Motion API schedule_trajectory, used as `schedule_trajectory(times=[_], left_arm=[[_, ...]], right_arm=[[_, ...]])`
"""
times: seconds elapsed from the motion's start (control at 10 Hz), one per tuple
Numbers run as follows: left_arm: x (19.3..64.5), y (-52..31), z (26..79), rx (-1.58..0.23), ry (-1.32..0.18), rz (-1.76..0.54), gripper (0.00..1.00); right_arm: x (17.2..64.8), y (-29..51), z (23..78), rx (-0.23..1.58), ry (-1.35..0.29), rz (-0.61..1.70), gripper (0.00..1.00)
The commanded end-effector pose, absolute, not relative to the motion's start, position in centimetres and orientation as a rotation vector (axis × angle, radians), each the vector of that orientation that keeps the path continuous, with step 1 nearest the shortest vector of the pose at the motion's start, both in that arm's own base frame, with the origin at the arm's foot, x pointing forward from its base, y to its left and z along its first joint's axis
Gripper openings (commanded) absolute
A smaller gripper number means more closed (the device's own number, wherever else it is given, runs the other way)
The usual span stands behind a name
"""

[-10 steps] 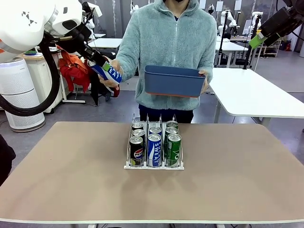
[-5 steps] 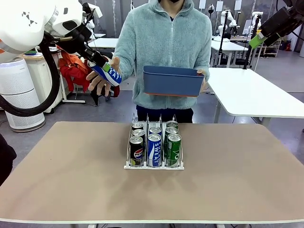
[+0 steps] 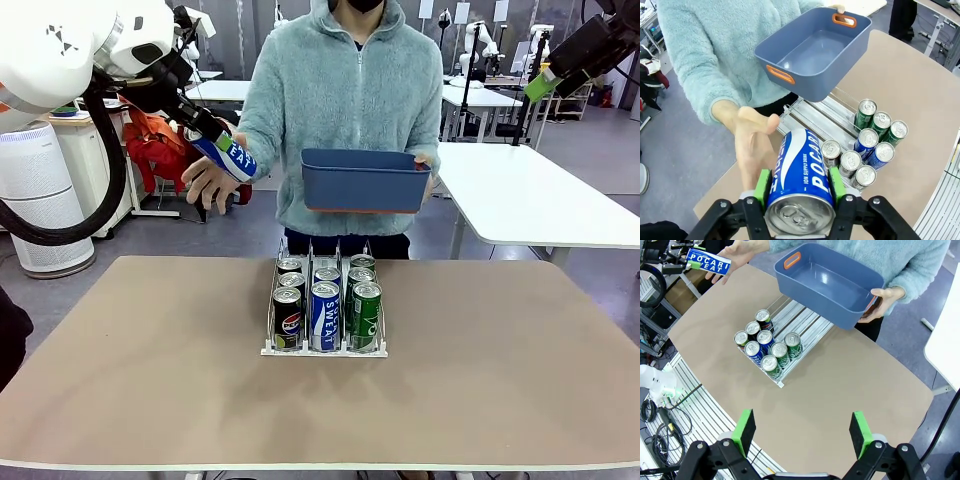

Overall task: Fill the beverage cans into the dispenser.
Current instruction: Place the picked Ionic drink in the line of the Automatic Can Dispenser with the same cans.

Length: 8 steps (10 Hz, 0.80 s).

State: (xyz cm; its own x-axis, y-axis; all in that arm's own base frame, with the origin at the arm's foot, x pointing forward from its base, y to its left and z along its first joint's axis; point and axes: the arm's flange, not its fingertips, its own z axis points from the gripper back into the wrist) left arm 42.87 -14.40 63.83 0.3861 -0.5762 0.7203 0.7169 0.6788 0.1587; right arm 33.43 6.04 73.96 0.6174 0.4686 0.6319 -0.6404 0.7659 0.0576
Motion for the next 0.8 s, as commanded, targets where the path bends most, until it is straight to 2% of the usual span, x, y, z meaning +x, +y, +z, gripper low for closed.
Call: schedule_trajectory(times=[0.0, 0.2, 0.3, 0.7], left_arm=[[42.8, -14.3, 64.0, -0.19, -0.841, -0.831, 0.0], [42.8, -14.3, 64.0, -0.19, -0.841, -0.831, 0.0], [42.9, -14.4, 63.8, -0.19, -0.834, -0.829, 0.57], [41.0, -16.6, 62.8, -0.207, -0.75, -0.767, 0.57]], right_arm=[[33.4, 6.2, 74.0, 0.291, -0.636, 0.648, 1.0], [33.4, 6.2, 74.0, 0.291, -0.636, 0.648, 1.0], [33.4, 6.2, 74.0, 0.291, -0.636, 0.648, 1.0], [33.4, 6.2, 74.0, 0.291, -0.636, 0.648, 1.0]])
